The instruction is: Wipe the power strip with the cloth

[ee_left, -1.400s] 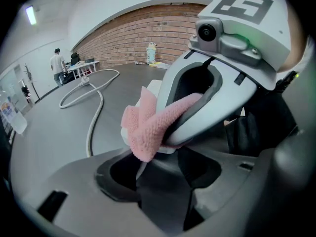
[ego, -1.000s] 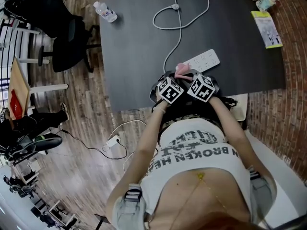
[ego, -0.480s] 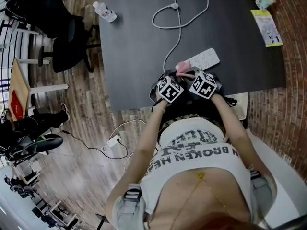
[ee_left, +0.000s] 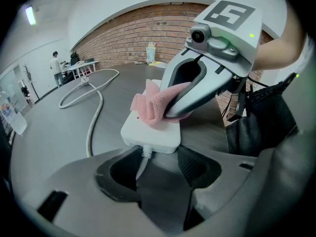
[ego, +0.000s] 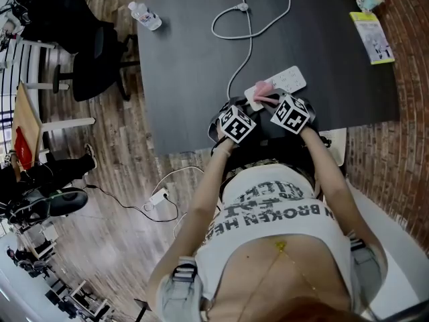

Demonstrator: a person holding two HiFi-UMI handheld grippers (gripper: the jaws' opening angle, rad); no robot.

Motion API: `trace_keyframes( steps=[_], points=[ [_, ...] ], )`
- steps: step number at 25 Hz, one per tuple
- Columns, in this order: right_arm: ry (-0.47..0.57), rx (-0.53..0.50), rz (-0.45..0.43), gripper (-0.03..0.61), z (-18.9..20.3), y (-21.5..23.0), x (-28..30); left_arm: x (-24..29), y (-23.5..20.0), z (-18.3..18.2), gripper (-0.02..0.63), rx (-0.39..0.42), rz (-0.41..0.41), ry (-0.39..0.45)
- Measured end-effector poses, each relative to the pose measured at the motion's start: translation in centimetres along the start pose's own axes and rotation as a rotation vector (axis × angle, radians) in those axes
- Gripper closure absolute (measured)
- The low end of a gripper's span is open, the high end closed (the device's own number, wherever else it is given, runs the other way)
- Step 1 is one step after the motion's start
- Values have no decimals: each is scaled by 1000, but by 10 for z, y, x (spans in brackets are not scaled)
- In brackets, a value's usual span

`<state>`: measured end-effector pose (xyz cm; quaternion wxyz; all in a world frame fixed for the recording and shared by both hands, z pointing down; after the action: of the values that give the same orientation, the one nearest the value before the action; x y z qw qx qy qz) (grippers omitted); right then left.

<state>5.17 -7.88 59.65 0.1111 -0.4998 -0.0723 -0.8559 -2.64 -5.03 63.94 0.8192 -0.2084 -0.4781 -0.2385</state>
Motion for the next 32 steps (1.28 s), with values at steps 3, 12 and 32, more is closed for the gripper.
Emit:
trace_keyframes(
  steps=[3, 12, 32],
  points=[
    [-1, 10, 11, 561, 4, 3, -2, 0, 0, 0, 379, 1, 0, -2],
    [3, 42, 33, 561, 13, 12, -6, 1, 0, 0, 379, 0, -1, -3],
    [-28, 174, 154, 561, 56, 54, -28, 1, -1, 0, 379, 1, -9, 12]
  ],
)
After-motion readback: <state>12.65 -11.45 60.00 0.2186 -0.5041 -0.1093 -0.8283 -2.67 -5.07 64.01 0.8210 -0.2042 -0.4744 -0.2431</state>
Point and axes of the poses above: the fingertips, and each gripper's own axes: x forward along the fingers, y to its right, z out of its underside, the point moved 6 cm from there along -x, backward along the fingers, and after that the axes turned 7 degrees about -y, right-handed, at the moved point
